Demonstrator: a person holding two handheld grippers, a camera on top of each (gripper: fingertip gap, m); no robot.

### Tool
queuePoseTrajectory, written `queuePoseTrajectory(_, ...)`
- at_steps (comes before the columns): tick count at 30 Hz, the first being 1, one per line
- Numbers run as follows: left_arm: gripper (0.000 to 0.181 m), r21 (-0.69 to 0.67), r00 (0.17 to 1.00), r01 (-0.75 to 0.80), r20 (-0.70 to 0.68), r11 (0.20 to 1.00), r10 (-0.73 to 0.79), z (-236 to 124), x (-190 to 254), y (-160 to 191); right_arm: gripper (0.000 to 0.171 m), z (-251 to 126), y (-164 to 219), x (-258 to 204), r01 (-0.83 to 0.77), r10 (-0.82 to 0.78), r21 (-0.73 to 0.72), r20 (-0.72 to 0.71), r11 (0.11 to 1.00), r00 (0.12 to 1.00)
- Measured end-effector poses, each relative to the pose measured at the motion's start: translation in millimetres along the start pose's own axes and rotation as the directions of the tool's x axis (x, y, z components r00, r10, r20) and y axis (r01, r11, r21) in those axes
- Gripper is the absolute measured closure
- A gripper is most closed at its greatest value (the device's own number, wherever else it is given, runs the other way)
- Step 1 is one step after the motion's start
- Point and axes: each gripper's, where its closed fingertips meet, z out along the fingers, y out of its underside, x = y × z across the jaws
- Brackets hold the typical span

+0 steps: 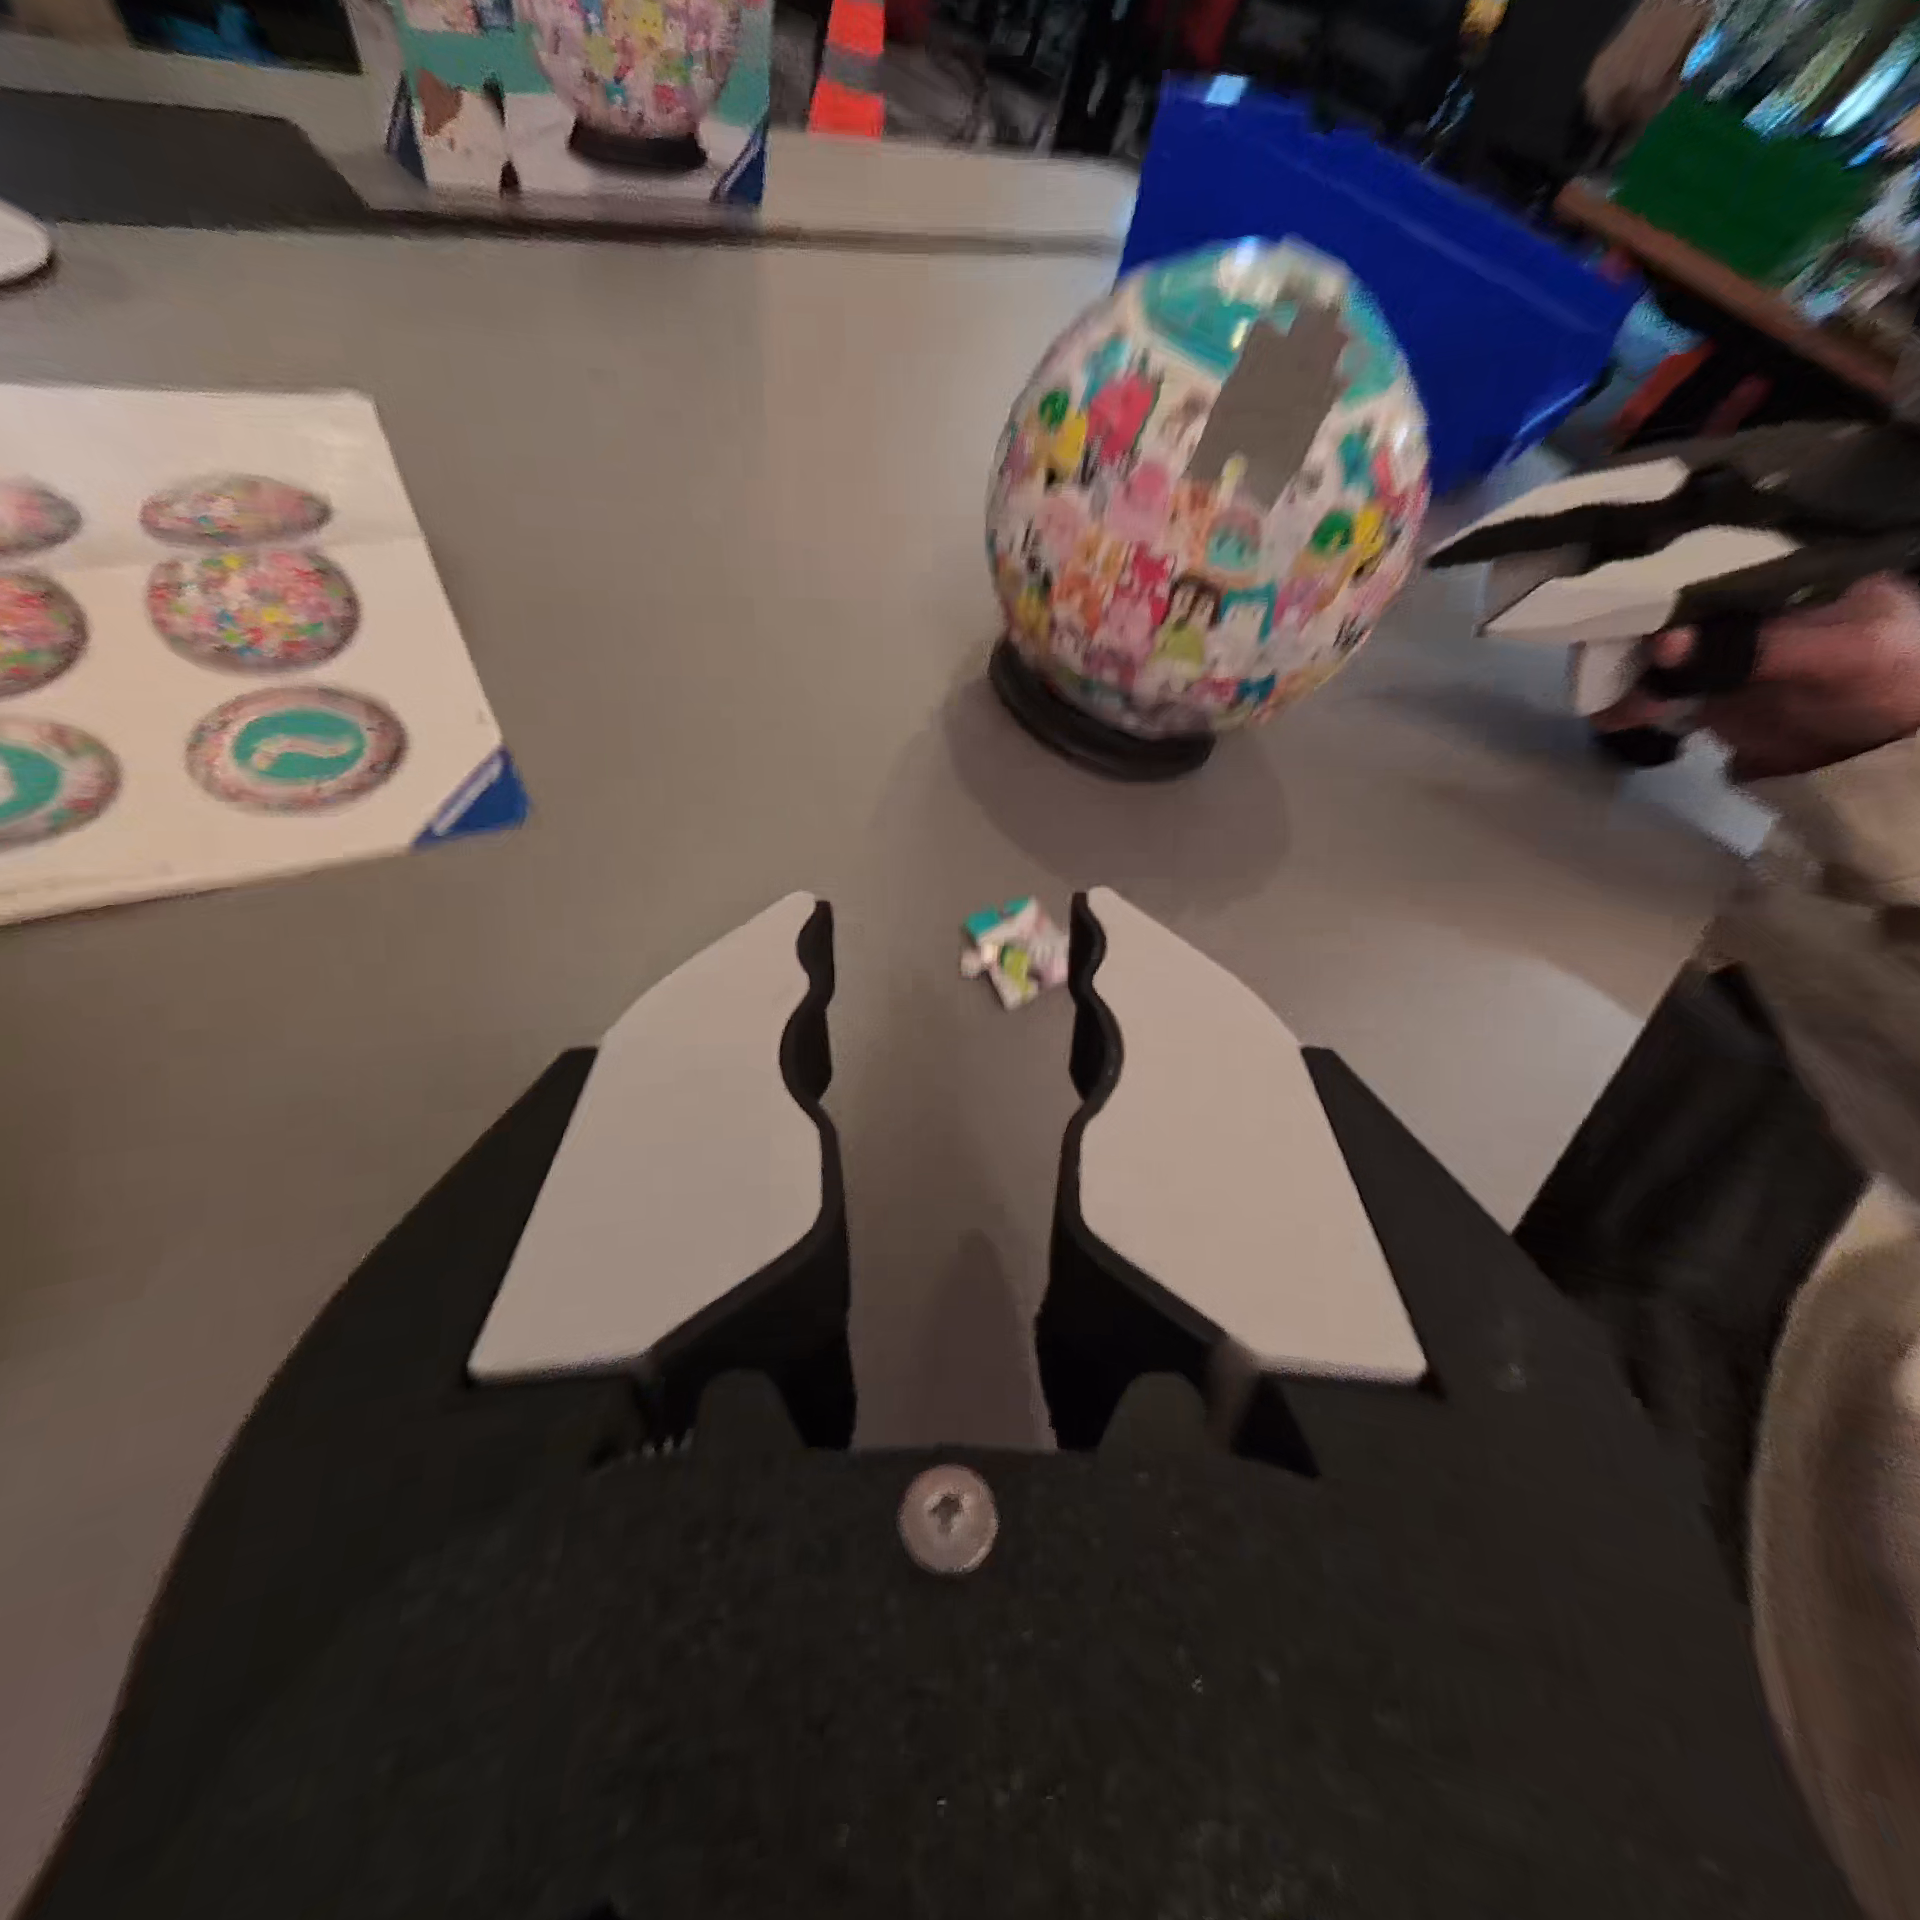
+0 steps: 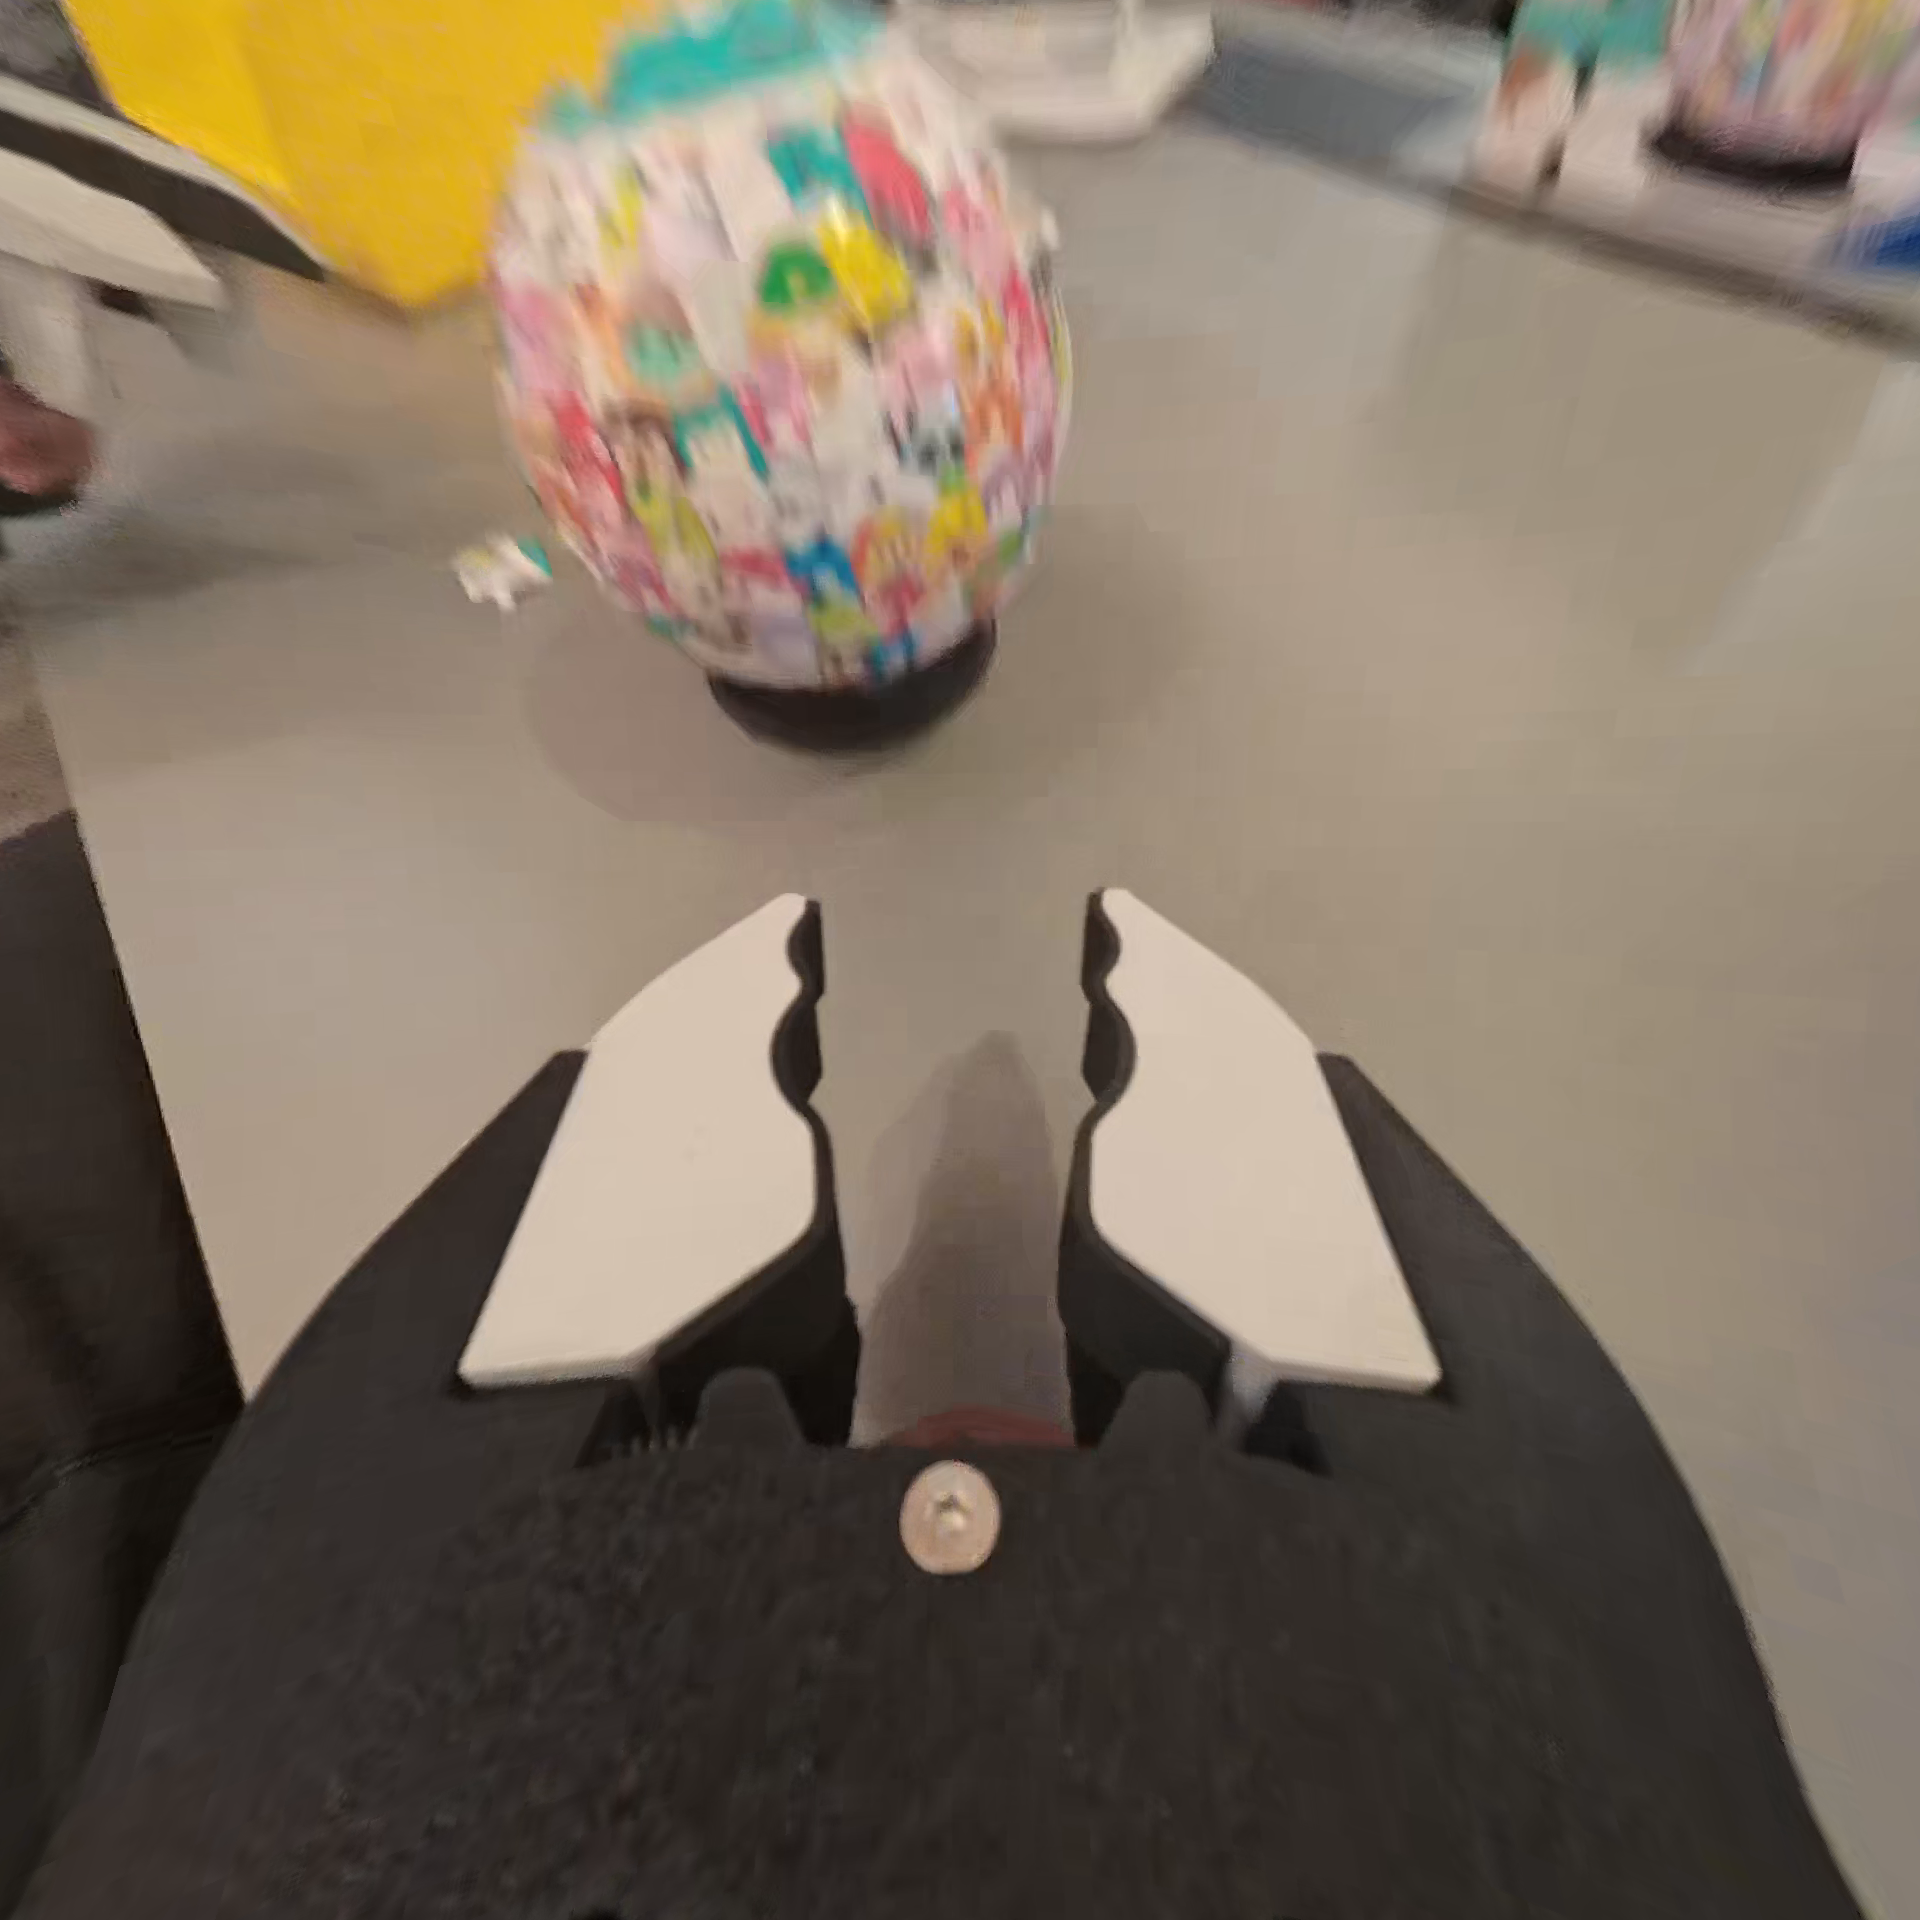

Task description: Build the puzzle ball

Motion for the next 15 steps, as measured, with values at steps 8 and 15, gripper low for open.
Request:
queuePoseTrajectory(8,0.133,-0.19,0.995,0.09,0.055,0.978,-0.081,-16,8,68,0.126,-16,39,-24,-0.179,0.175,-0.116,-0.042,0.977,0.984)
queuePoseTrajectory(15,0.129,-0.209,0.975,0.009,0.218,0.978,0.038,-27,-18,73,0.11,-27,70,-16,-0.092,0.012,-0.273,-0.281,0.958,0.96)
